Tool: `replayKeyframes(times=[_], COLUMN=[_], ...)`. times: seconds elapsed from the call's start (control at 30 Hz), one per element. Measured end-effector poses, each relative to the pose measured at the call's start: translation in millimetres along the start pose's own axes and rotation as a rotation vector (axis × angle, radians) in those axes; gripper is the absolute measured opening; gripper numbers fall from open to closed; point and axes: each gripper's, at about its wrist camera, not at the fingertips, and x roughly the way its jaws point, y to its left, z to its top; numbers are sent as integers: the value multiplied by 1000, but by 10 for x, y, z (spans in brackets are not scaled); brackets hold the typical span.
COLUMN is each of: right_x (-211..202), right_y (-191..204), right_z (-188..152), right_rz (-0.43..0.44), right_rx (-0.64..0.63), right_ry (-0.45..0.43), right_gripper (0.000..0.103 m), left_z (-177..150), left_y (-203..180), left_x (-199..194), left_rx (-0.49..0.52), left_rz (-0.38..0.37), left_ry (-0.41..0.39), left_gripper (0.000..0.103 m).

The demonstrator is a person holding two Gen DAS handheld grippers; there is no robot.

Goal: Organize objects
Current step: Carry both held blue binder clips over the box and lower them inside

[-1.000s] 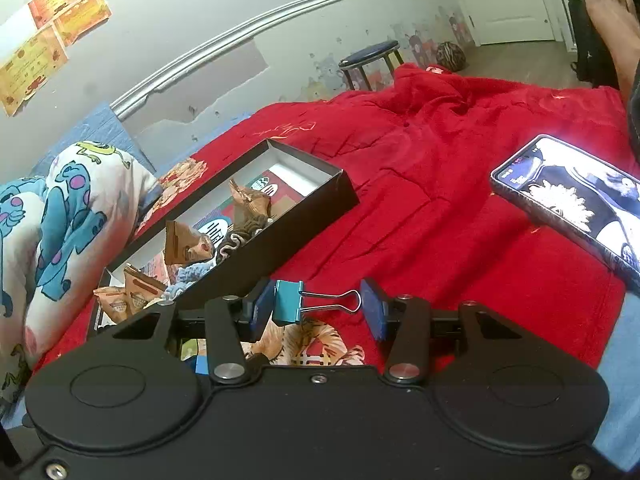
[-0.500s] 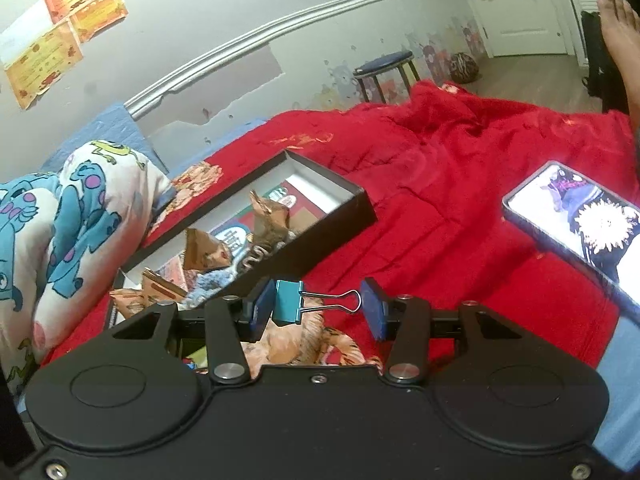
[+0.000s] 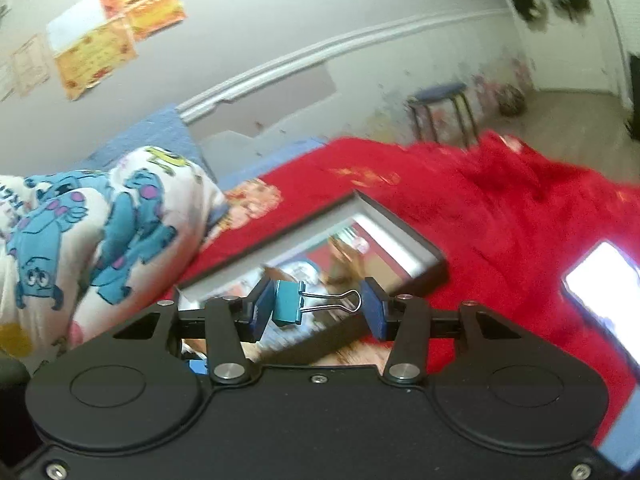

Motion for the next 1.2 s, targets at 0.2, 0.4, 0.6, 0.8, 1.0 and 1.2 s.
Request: replayKeyframes(times=[0.2, 0.4, 0.6, 0.8, 1.0, 1.2], right_x=[4, 171, 708, 1693, 2298, 2479], right_y=[283, 432, 482, 397, 329, 346], right_z=[431, 922, 1199, 1097, 786, 560], right_rz=[64, 183, 251, 226, 183, 149], right_rx=[-107, -134, -131, -137, -137, -145], right_ry=[-46, -45, 24, 205, 310, 324], right_gripper=[46, 46, 46, 46, 46, 46], left_z=[422, 849, 1099, 901, 658, 532], left_y=[399, 770, 971, 1036, 949, 754], left_x=[-29, 217, 754, 1334, 1591, 1704], left_rx=[-66, -132, -185, -248, -198, -138], left_rz=[3, -7, -57, -88, -41, -44], left_ry=[-104, -109, -21, 91, 114, 148], left_gripper=[48, 48, 49, 49, 49, 49])
